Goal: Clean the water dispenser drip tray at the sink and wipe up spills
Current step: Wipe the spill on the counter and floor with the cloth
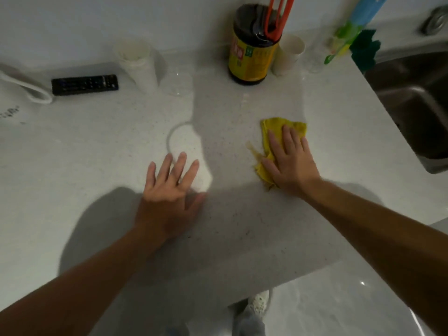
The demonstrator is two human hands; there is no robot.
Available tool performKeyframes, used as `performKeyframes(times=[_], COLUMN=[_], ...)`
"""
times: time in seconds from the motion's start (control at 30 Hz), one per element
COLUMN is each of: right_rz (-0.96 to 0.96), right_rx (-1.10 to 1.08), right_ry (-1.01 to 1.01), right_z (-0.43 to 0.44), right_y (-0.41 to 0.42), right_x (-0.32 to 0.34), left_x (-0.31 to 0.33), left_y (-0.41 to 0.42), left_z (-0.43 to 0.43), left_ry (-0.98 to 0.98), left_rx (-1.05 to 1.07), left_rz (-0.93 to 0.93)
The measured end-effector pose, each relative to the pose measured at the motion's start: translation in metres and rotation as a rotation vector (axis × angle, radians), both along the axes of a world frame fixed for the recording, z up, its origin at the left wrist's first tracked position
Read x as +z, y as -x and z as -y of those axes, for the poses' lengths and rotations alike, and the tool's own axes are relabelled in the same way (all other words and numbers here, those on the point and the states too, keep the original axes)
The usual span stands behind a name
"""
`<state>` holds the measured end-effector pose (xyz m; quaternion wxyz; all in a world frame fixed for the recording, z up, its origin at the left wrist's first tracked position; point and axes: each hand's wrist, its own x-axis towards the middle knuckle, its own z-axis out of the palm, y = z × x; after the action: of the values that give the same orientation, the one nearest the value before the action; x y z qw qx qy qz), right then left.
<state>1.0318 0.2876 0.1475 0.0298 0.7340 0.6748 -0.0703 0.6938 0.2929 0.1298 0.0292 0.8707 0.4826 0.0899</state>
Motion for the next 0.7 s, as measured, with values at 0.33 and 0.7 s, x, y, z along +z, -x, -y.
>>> performKeyframes(times=[0.33,0.7], right_rz=[-0.032,-0.035], right_rx=[0.045,0.043], right_ry=[0.011,0.005], right_z=[0.131,-0.032], right_y=[0.048,0.023], right_x=[-0.003,-0.005], left_x=[0.0,0.012], left_y=[0.003,-0.004], left_z=[0.001,0.001], left_ry=[-0.006,-0.011], left_rx=[-0.018,0.004], left_rz=[-0.023,0.04])
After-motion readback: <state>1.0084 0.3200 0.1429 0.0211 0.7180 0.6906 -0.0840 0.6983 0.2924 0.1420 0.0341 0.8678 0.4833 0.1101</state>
